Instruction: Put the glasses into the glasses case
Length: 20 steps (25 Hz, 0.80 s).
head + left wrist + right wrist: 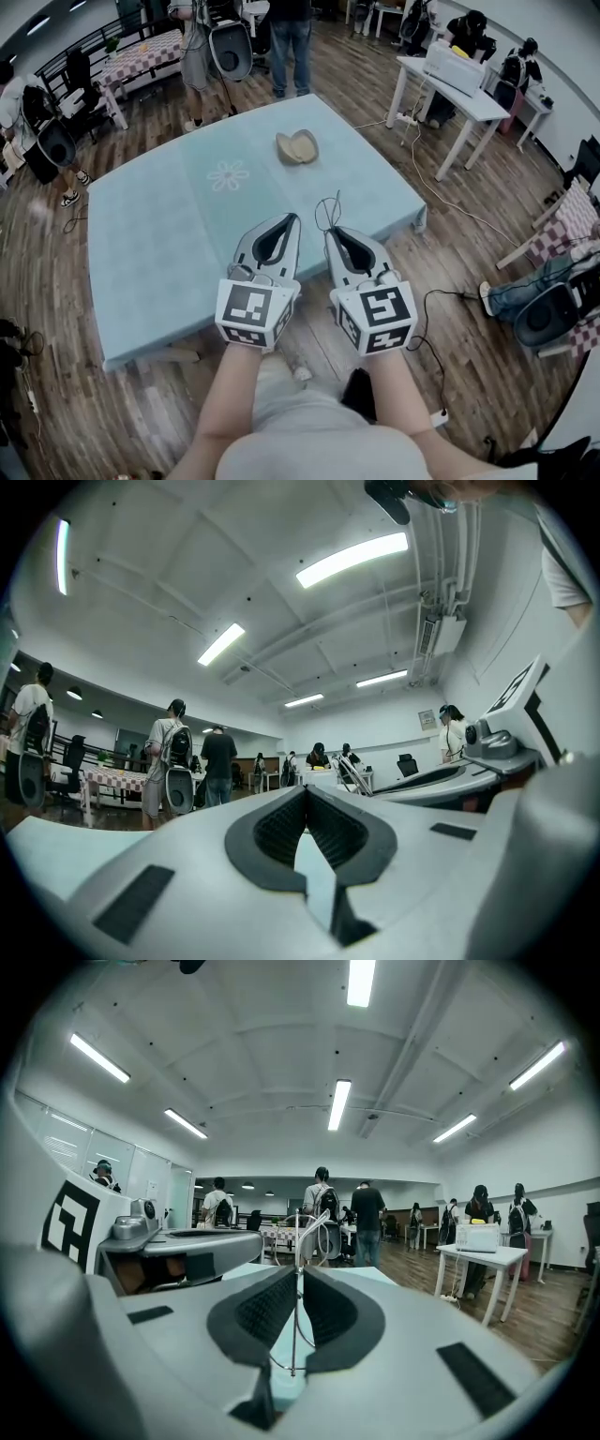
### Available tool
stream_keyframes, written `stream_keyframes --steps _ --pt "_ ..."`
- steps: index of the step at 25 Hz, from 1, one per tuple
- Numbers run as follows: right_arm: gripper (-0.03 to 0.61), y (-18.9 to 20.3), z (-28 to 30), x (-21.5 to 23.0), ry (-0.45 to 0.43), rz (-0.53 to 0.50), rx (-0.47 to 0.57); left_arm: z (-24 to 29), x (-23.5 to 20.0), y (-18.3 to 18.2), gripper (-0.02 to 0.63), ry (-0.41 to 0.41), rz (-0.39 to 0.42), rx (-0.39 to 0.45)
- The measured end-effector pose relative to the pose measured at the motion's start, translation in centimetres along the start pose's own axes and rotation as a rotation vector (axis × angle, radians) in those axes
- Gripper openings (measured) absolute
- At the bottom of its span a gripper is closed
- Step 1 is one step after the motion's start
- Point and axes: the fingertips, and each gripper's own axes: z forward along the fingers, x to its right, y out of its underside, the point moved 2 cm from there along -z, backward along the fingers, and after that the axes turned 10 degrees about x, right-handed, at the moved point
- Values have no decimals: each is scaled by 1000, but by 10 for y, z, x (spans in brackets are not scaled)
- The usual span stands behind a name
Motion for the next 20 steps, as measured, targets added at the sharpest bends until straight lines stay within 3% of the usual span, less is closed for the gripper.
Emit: stream_keyframes --steps 20 --pt "29 9 31 41 2 45 -15 51 -6 23 9 33 -57 -11"
